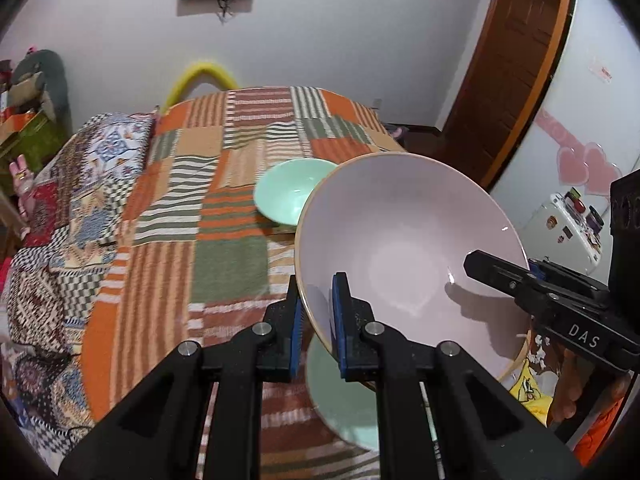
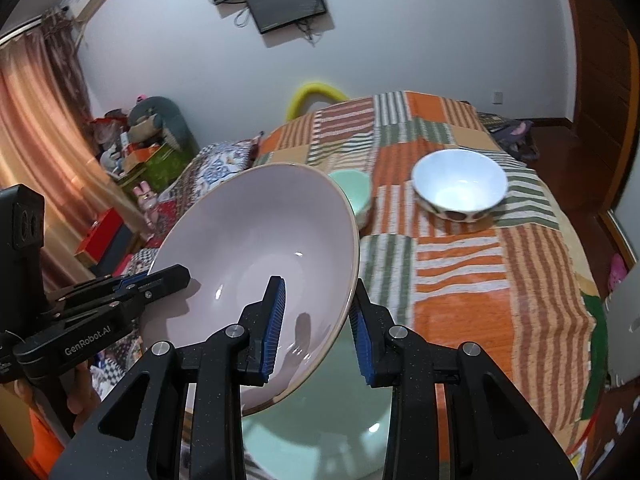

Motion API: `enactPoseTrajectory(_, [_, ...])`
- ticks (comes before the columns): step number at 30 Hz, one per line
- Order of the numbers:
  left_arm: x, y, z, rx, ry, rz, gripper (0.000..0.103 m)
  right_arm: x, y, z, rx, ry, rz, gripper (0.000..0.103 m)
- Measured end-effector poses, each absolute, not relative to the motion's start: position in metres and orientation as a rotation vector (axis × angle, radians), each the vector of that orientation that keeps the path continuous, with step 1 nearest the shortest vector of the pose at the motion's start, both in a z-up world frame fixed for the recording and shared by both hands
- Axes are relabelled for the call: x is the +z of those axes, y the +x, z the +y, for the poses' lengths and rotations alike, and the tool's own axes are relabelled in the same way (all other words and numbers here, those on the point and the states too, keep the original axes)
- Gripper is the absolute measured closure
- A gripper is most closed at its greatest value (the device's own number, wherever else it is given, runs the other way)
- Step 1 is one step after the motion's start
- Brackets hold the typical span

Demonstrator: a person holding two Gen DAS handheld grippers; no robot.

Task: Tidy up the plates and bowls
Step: 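Carry the pink bowl beside the plate stack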

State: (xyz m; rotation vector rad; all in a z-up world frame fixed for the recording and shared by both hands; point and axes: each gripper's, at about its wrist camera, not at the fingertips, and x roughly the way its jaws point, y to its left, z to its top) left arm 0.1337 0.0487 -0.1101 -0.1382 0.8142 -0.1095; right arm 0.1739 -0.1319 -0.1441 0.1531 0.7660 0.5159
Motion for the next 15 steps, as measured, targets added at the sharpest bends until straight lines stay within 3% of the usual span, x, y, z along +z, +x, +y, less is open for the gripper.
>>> enactPoseTrajectory(15, [-0.128,0.080,0.109,0.012,-0.210,0.830,0.090,-0.157,0.152,-0.069,0.636,0.094,0.803,0.074])
